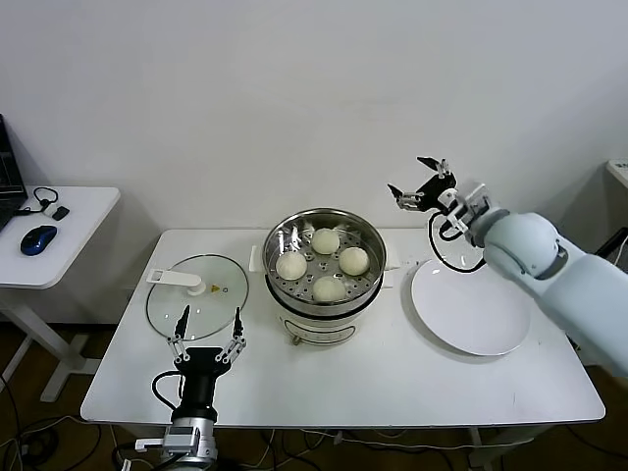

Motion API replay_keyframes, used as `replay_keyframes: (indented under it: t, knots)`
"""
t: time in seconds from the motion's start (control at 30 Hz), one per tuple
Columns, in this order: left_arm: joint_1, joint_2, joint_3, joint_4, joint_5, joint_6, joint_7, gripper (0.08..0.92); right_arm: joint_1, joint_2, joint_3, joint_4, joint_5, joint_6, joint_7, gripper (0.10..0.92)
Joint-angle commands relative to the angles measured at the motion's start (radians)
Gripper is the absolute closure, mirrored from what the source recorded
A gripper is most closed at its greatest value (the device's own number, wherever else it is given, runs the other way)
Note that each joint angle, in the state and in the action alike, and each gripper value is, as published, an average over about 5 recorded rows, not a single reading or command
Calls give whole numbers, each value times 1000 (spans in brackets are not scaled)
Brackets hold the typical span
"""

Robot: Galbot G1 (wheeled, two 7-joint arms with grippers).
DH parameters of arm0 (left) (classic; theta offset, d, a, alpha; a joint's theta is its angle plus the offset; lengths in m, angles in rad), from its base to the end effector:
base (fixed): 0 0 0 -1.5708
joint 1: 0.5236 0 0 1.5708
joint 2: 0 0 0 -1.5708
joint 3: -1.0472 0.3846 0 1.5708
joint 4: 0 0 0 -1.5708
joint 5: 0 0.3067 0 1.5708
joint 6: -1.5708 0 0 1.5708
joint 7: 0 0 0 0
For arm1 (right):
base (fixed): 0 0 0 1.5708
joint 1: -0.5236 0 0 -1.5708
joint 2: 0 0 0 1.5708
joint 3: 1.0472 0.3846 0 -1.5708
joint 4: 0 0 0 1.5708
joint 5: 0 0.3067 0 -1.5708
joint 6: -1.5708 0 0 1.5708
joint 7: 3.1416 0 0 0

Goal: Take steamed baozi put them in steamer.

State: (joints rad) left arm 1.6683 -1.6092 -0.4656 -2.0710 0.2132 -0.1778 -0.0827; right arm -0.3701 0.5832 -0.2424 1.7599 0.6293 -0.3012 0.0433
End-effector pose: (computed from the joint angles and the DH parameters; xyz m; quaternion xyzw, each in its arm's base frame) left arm 0.0807 -0.0247 -0.3489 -0.0140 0.9968 0.0712 0.0336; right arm 0.3912 -0.1579 -0.1402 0.2014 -0.9424 0.2658 0.0282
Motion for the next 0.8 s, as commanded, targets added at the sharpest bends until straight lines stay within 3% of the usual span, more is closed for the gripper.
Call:
replay_keyframes:
  t: [0.03,0.4,0.8]
  knots:
    - [-1,-49,4,7,8,-7,0,177,-1034,305,995,289,-207,223,157,203]
    - [8,-49,4,9,28,-28,-2,177,-1282,703,1062,311,-374,506,61,203]
    - [6,-49,8,7,34,-36,-4,177,-1386,841,933,309,-445,631,32,203]
